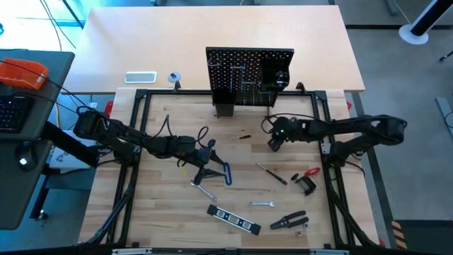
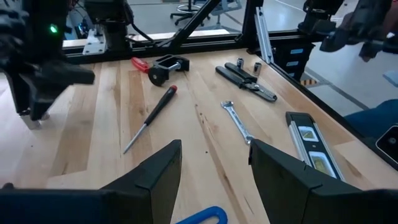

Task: Hang tools onto peg board
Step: Put the bolts on the pegboard

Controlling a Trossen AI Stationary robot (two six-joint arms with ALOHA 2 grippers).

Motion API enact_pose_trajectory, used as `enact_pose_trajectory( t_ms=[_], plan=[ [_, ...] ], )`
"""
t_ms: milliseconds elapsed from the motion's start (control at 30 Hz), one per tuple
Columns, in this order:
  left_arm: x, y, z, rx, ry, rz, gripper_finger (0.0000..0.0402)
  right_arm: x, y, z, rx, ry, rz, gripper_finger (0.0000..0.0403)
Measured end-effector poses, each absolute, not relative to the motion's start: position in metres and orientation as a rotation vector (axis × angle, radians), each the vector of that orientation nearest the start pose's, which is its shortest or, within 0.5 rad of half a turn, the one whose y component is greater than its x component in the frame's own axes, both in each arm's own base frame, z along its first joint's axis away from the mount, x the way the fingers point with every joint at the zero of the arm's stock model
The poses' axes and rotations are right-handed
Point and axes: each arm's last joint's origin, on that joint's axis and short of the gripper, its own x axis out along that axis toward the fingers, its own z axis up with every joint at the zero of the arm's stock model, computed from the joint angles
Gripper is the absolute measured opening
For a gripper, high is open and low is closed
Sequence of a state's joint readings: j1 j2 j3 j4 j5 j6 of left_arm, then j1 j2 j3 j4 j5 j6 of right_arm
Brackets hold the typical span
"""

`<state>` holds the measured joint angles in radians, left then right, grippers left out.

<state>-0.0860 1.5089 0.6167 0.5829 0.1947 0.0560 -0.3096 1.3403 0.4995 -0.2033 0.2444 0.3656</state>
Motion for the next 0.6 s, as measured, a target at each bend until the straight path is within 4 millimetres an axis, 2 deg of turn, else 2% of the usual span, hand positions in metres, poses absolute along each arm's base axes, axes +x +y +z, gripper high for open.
enact_pose_trajectory(
  t_ms=[100,167,333,600],
  plan=[
    [0.294,-0.031,0.185,0.029,0.305,-0.285,0.0184,0.206,-0.074,0.126,0.341,0.990,-0.704,0.0145],
    [0.294,-0.031,0.184,0.021,0.310,-0.285,0.0184,0.207,-0.074,0.123,0.334,1.008,-0.712,0.0128],
    [0.294,-0.031,0.183,0.020,0.327,-0.285,0.0184,0.209,-0.073,0.125,0.292,1.002,-0.680,0.0035],
    [0.294,-0.027,0.183,0.018,0.318,-0.270,0.0184,0.210,-0.072,0.133,0.307,0.953,-0.632,0.0005]
  ],
)
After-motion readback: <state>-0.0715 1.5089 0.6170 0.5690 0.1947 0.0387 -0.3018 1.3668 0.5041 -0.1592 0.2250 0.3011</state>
